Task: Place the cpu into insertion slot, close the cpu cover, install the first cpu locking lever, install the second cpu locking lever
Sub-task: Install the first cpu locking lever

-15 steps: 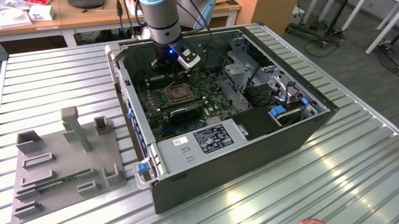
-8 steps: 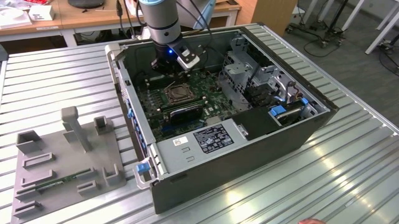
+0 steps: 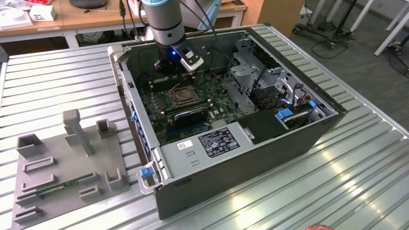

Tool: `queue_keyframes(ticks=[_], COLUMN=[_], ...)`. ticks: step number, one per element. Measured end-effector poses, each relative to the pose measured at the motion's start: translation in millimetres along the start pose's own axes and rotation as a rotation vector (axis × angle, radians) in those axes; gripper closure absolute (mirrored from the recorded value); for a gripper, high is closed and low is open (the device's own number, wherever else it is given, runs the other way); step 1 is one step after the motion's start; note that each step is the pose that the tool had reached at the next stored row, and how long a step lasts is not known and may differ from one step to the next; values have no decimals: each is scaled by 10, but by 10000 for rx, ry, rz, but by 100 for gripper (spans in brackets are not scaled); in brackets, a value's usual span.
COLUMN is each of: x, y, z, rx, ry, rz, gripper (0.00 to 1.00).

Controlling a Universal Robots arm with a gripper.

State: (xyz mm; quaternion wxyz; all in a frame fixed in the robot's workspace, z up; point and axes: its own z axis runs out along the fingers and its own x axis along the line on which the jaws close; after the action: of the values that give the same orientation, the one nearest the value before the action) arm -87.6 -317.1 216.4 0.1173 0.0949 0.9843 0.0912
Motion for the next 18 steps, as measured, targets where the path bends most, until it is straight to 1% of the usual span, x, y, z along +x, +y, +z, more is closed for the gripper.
queue_keyframes(ticks=[4, 7, 9, 12, 13, 18], x=[9, 17, 23, 32, 34, 44], y=[-2, -6, -9, -13, -14, -21], z=[0, 10, 22, 36, 39, 60], rx=[-7, -24, -79, -192, -214, -239], ry=[-5, -36, -72, -126, -146, -245], rz=[0, -3, 1, 16, 18, -1], gripper=[89, 89, 89, 89, 89, 89])
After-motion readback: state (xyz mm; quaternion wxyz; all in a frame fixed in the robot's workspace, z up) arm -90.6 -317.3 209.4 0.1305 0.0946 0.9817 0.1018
